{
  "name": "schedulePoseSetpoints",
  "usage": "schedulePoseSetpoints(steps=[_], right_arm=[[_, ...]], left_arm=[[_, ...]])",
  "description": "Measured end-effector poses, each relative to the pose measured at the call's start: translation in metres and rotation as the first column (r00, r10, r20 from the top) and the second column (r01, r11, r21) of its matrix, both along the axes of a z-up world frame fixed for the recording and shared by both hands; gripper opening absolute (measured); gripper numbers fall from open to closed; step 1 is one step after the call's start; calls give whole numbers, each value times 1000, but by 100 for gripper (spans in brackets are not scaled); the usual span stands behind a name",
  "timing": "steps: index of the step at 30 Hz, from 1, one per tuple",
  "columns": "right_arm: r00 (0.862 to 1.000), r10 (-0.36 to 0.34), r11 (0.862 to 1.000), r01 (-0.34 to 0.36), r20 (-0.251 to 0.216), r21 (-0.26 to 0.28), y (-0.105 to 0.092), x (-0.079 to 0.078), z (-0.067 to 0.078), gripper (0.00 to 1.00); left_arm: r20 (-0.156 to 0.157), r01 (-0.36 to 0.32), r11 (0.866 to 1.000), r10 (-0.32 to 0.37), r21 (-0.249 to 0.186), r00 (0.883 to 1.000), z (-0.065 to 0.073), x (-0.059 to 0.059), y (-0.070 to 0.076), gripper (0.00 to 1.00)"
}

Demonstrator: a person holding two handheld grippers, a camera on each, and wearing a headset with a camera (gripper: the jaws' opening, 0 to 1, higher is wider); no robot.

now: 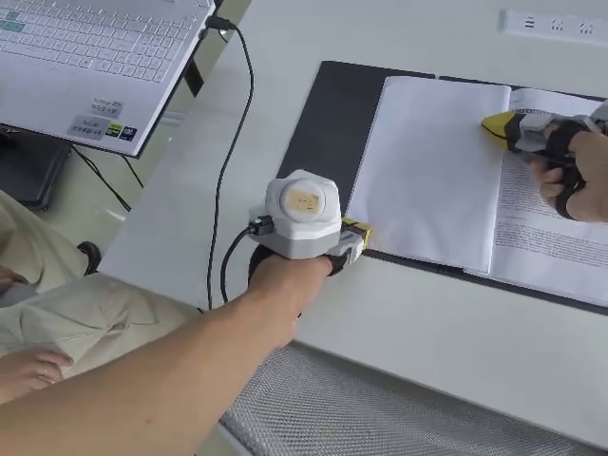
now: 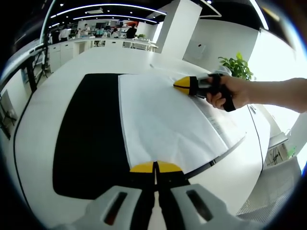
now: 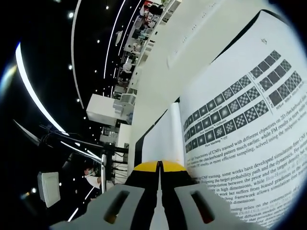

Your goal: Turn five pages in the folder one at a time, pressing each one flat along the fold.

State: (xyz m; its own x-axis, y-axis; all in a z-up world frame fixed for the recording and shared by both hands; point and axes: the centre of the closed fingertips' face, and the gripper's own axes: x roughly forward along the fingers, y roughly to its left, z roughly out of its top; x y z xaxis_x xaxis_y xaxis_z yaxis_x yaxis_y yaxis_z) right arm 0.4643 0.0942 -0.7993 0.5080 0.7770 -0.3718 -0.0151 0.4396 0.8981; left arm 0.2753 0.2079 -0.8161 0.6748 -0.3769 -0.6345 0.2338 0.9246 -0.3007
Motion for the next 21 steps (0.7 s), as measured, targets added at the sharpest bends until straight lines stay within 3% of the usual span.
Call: schedulePoseSetpoints(steps=[6, 16, 21], right_arm=[[999, -44, 999, 44, -11, 21, -4, 16, -1, 0], [994, -107, 994, 108, 18, -8, -8, 60, -6, 0], [990, -140, 990, 140, 8, 0, -11, 75, -8, 0]], left_arm=[[0, 2, 1000, -2, -3, 1000, 0, 0, 0, 0], [3, -6, 1000, 6, -5, 1000, -5, 3, 1, 0], [2, -8, 1000, 8, -7, 1000, -6, 4, 1, 0]])
